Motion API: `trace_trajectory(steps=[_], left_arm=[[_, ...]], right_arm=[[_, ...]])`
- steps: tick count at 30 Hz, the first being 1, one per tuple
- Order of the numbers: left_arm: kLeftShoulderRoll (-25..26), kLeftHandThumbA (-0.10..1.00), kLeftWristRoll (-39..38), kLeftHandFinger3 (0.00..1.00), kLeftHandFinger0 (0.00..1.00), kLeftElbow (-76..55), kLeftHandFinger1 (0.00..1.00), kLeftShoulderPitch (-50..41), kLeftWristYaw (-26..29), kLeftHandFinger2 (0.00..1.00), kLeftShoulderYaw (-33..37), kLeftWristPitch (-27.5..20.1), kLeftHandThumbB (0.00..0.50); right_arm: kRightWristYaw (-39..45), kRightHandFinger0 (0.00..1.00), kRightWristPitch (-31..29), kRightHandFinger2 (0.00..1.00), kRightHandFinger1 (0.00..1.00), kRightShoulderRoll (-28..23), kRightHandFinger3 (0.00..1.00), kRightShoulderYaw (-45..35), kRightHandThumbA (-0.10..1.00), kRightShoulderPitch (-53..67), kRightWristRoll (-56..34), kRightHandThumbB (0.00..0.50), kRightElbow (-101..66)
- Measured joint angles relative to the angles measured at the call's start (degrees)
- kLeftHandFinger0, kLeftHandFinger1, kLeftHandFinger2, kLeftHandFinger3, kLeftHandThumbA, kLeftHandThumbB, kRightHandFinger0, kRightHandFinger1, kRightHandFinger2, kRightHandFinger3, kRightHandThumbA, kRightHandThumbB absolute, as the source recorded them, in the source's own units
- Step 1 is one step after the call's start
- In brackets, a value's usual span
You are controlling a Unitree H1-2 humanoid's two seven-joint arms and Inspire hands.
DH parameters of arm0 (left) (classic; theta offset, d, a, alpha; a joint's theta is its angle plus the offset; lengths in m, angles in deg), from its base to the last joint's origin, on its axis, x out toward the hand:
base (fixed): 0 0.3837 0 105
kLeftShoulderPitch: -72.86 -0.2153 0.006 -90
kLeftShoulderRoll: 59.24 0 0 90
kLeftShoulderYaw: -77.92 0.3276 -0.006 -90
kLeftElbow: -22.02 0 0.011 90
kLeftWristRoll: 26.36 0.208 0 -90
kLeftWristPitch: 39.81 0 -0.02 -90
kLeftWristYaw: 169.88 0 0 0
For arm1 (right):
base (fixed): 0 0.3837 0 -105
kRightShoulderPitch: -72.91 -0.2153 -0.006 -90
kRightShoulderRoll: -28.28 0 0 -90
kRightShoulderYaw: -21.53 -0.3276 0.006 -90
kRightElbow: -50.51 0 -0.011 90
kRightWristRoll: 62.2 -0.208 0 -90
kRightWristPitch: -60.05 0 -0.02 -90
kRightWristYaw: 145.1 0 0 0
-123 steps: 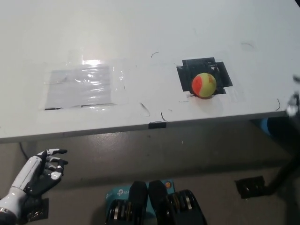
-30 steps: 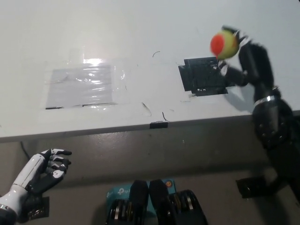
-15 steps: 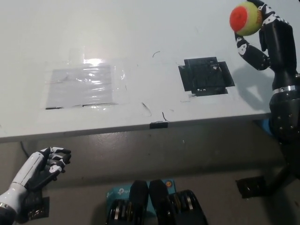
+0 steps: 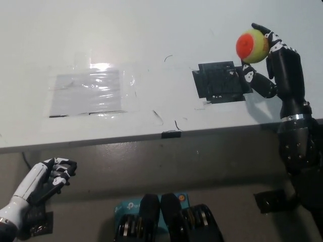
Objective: The robot uses right hand to squeeze a small tennis ball placed on the black area of the table
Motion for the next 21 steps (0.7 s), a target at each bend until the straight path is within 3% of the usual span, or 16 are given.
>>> trace_trajectory(steps=[3,7,10,11,14,16,19,21], left_arm=[[0.0,0.79,0.0,0.66,0.39,0.0,0.46,0.0,0.0,0.56,0.0,0.0,0.044],[0.0,0.78,0.0,0.65,0.38,0.0,0.45,0.0,0.0,0.54,-0.1,0.0,0.046],[0.0,0.79,0.1,0.65,0.37,0.0,0.45,-0.1,0.0,0.55,0.0,-0.1,0.05],[0.0,0.76,0.1,0.65,0.37,0.0,0.46,-0.1,-0.1,0.55,0.0,-0.1,0.028],[0.0,0.75,0.2,0.65,0.39,0.0,0.47,-0.1,-0.1,0.56,0.0,-0.2,0.023],[0.0,0.73,0.3,0.66,0.42,0.0,0.5,-0.1,-0.1,0.59,0.0,-0.2,0.021],[0.0,0.78,0.3,0.65,0.41,0.0,0.49,-0.1,-0.1,0.57,0.0,0.0,0.058],[0.0,0.77,0.3,0.65,0.41,0.0,0.49,-0.1,-0.1,0.57,0.0,0.0,0.05]], right_arm=[[-0.3,0.0,0.0,0.27,0.02,0.0,0.09,-0.1,-0.1,0.0,0.1,0.27,0.2],[-0.5,0.0,0.0,0.3,0.0,-0.3,0.11,-0.1,-0.1,0.0,0.2,0.275,0.5],[-0.5,0.0,0.0,0.32,0.0,-0.5,0.14,0.2,-0.1,-0.1,1.0,0.248,1.0],[-0.4,0.0,0.1,0.41,0.04,-0.6,0.23,0.5,-0.1,-0.1,1.4,0.18,1.1],[2.4,0.0,2.4,0.68,0.22,-1.3,0.5,2.6,-0.1,-0.9,2.6,0.157,1.3],[4.7,0.0,4.1,0.68,0.27,-2.2,0.55,4.5,-0.1,-1.9,3.7,0.108,1.8],[8.5,0.0,6.9,0.58,0.25,-3.5,0.47,7.7,-0.1,-4.1,5.6,0.044,4.0],[10.7,0.0,8.5,0.44,0.16,-4.4,0.29,9.8,-0.1,-5.7,6.8,0.041,5.8]])
